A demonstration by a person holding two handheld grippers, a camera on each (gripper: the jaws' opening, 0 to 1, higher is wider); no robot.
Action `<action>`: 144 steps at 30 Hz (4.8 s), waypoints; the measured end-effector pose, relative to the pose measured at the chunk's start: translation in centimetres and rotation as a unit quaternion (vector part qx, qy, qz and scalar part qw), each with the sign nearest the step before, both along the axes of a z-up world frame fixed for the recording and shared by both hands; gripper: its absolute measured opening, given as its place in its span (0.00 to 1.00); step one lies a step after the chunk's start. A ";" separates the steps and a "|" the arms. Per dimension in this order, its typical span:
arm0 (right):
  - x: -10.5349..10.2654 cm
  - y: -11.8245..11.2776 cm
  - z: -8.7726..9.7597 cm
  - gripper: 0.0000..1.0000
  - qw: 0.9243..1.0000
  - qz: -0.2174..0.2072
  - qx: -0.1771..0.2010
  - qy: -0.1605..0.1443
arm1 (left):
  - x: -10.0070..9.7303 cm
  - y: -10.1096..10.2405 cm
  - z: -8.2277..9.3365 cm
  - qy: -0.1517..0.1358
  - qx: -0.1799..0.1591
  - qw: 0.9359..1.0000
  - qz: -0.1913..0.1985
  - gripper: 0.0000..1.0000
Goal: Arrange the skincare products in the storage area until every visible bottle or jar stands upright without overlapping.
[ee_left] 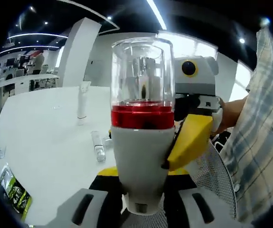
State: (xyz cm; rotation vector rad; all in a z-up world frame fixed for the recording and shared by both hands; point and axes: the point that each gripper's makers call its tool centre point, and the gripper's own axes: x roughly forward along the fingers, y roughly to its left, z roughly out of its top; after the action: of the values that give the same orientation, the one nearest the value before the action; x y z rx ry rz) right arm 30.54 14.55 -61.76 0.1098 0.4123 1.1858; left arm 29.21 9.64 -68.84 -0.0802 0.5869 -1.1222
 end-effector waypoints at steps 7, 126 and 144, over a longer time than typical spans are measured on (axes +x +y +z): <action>1.0 0.6 0.9 0.31 0.999 -0.034 -0.011 -0.017 | 0.5 0.5 -0.4 -0.008 0.015 1.000 0.016 0.31; 14.1 -15.2 0.1 0.33 0.958 -0.270 -0.079 0.062 | 5.0 9.0 -5.8 -0.090 0.256 0.946 0.180 0.45; 14.3 -14.7 0.0 0.33 0.958 -0.275 -0.059 0.058 | 4.3 8.9 -6.8 -0.077 0.277 0.946 0.153 0.44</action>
State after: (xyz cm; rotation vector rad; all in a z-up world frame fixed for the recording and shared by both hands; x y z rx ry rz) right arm 44.87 -0.12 -61.76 0.1773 0.5143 0.6064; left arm 33.53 18.53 -75.66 0.3884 0.7024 -0.6257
